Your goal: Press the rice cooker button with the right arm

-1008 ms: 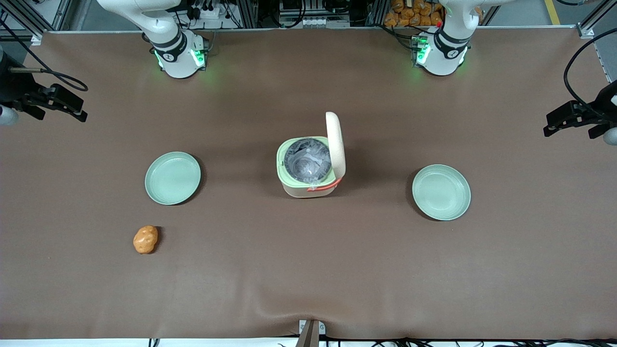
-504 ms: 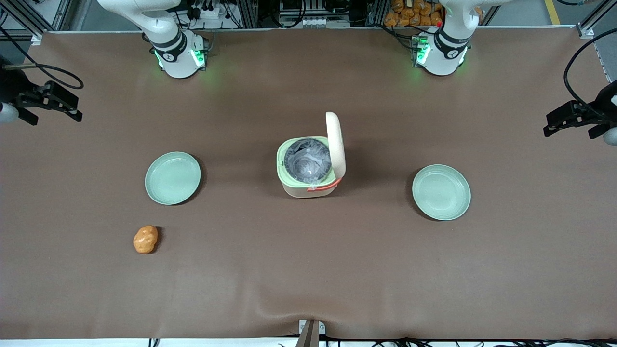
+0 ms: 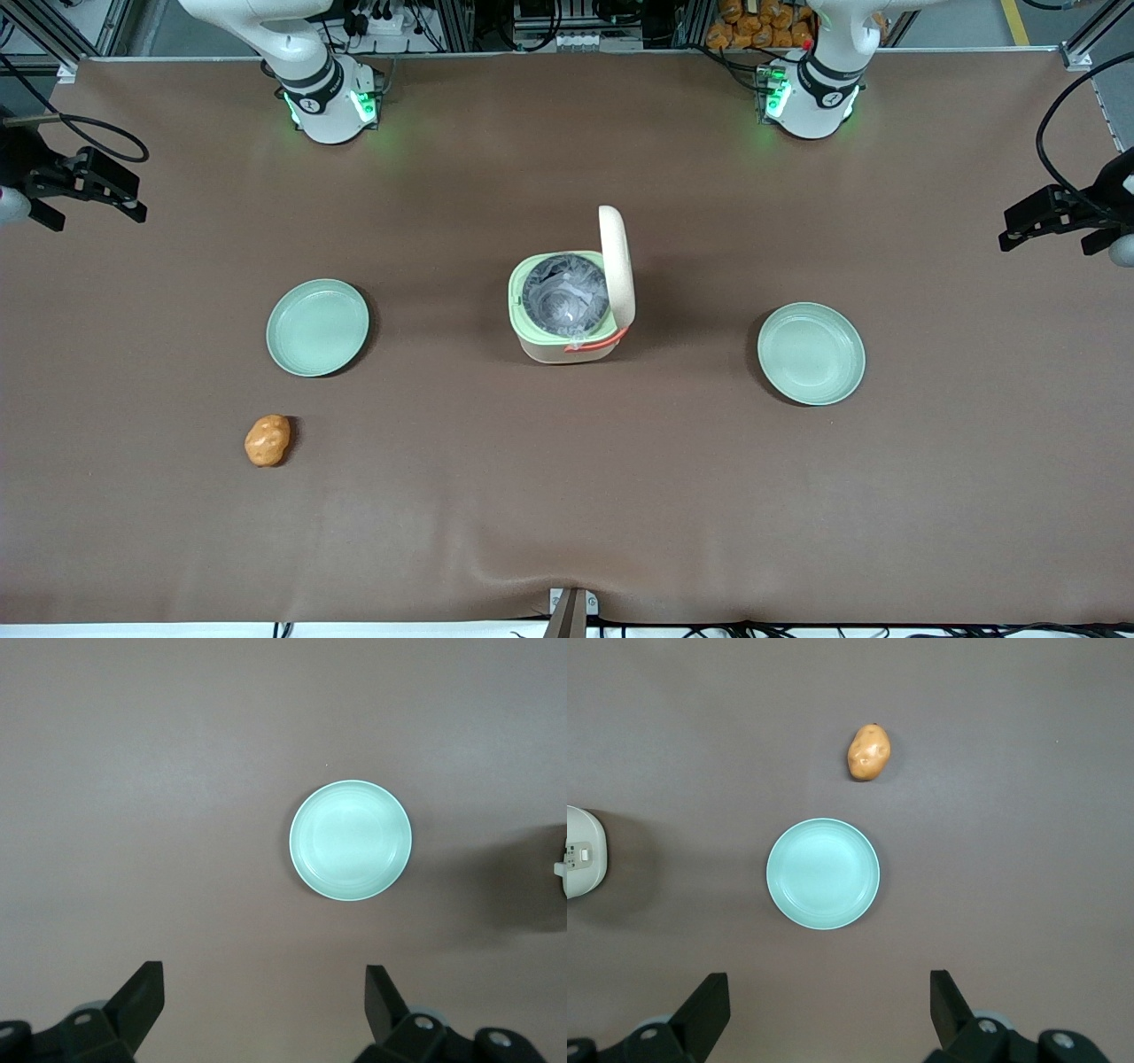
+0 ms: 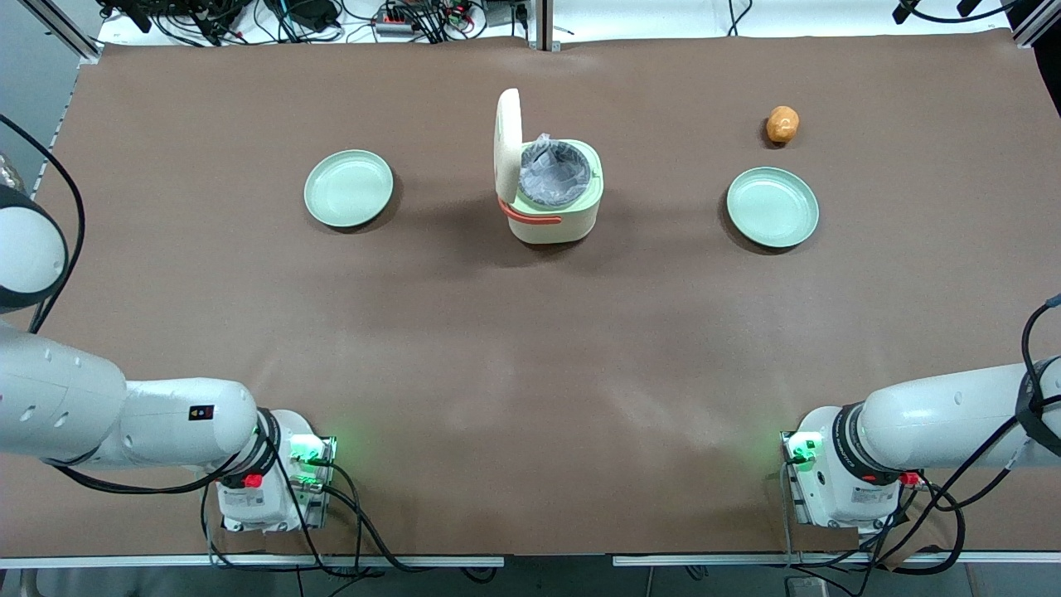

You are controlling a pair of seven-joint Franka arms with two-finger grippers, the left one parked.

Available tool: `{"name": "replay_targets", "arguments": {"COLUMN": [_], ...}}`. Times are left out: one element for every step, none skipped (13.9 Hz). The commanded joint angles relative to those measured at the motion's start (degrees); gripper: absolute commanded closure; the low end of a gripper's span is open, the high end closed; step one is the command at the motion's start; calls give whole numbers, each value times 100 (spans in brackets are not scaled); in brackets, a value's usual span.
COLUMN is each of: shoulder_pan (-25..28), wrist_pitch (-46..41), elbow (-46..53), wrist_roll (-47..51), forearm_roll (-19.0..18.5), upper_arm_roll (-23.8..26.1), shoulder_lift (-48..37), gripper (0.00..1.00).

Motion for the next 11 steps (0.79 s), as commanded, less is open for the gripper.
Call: {"name": "replay_targets", "arguments": {"shoulder_pan": [-38, -47, -55, -55, -55, -47, -38, -38, -38, -38, -38], "wrist_pitch": [-12, -21, -21, -21, -30, -30, -30, -30, -39, -39, -48], "elbow": [81, 81, 90, 90, 90, 90, 90, 81, 81, 81, 72], "wrist_roll": [-80, -62, -79, -88, -88, -80, -71, -71, -53, -53, -45], "forearm_roll": [14, 14, 14, 14, 6, 6, 6, 6, 6, 6, 6], "upper_arm_roll": [92, 92, 92, 92, 92, 92, 92, 92, 92, 92, 92], "shoulder_lift": [-85, -85, -85, -85, -85, -85, -85, -85, -77, -85, -85], "gripper": [0, 0, 0, 0, 0, 0, 0, 0, 0, 0, 0]}}
